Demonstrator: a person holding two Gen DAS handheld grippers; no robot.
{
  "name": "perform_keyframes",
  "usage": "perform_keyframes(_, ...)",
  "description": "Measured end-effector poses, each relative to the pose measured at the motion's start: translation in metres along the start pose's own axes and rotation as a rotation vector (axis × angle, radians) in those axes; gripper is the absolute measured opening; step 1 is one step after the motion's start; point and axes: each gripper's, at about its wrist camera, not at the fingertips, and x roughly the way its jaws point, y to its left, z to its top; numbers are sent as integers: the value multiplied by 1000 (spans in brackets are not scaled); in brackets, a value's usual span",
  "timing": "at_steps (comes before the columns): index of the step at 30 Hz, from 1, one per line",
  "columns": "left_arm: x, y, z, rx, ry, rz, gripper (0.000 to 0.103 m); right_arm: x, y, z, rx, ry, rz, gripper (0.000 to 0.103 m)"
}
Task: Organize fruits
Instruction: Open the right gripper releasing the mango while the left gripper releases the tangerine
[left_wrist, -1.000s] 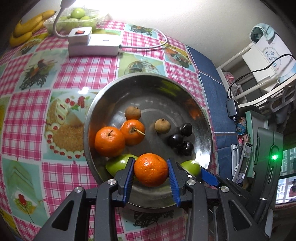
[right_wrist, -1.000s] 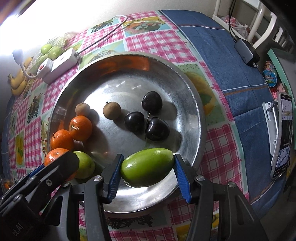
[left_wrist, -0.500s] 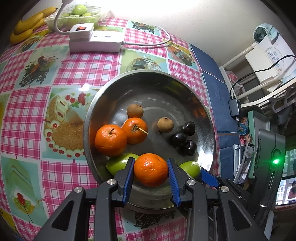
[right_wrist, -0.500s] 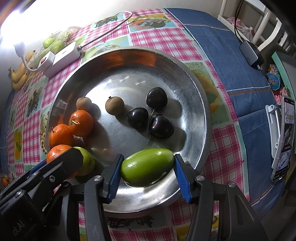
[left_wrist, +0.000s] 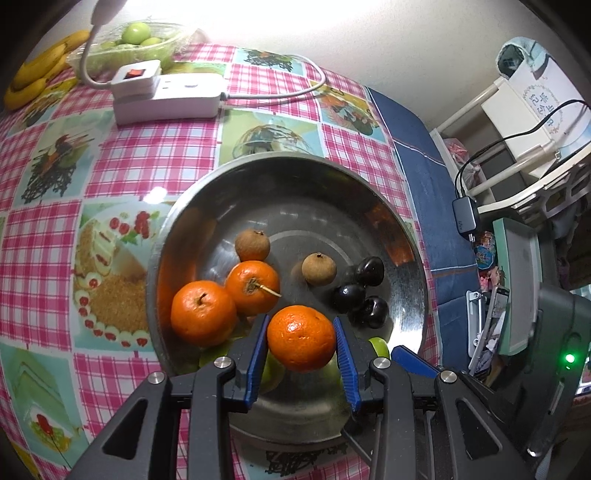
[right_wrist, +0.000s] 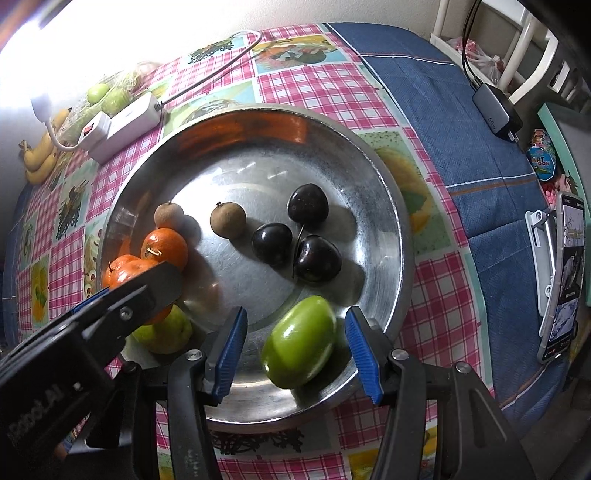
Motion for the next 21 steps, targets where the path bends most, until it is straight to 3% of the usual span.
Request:
perform_keyframes(11,19,-1,1,14,40,17,39,2,0,-2,-3,3,-2,57)
perform_keyframes(15,19,-3,2,14,39,4,52,2,-1,-2,2,2,-1,57)
perform_keyframes(21,12,-1,3,8,32,3,53,0,-1,-2,5,-3,-2,57)
